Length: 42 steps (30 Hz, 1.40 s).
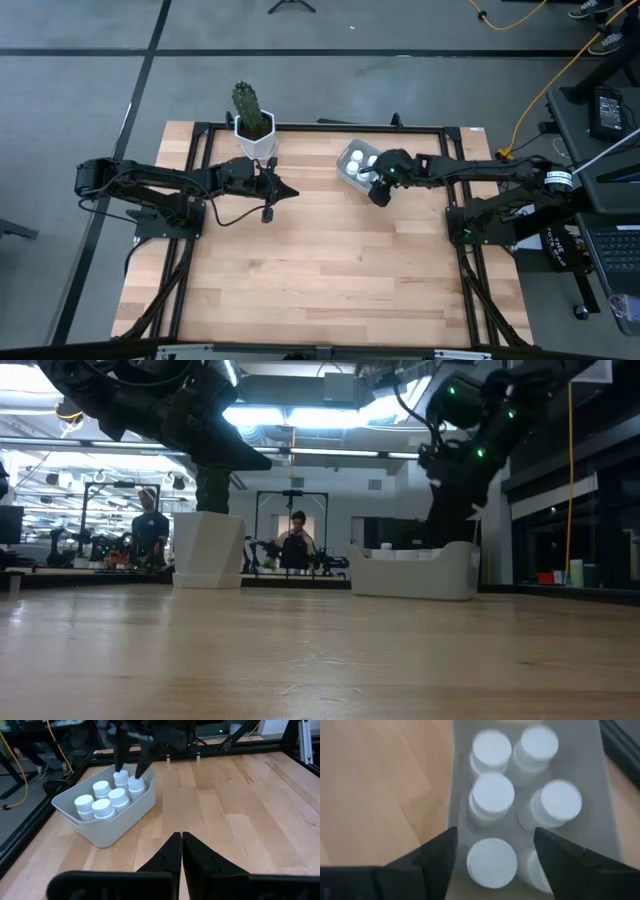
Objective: Pick and place pill bottles into a basket
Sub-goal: Return to Home Position
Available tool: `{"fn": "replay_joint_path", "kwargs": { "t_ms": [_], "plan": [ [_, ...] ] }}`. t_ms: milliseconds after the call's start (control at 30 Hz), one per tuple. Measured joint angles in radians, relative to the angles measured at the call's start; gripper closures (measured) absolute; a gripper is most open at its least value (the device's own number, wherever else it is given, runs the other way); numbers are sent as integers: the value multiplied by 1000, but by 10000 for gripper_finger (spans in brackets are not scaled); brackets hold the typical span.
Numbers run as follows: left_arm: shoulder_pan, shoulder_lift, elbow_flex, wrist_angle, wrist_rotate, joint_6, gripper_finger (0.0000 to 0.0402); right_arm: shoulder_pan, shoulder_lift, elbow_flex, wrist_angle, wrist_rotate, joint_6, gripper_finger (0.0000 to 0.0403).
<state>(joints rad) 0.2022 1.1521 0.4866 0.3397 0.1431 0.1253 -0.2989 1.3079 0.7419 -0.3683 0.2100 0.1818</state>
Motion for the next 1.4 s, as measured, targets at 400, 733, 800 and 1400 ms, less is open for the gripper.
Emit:
{"fn": "replay_joint_path", "kwargs": {
  "t_ms": [400, 733, 800, 1400],
  "plan": [
    [5, -118, 1, -34, -1, 22, 399, 0, -106, 162, -97, 0, -235, 275],
    [6, -415, -40, -186, -22, 51, 400, 0, -396, 50, -80, -10, -241, 391],
    [6, -475, -78, -188, -31, 45, 400, 0, -461, -23, -31, -48, -239, 397],
    [6, -908, -436, -50, -125, -19, 399, 0, -854, -418, 281, -300, -235, 400]
  ]
}}
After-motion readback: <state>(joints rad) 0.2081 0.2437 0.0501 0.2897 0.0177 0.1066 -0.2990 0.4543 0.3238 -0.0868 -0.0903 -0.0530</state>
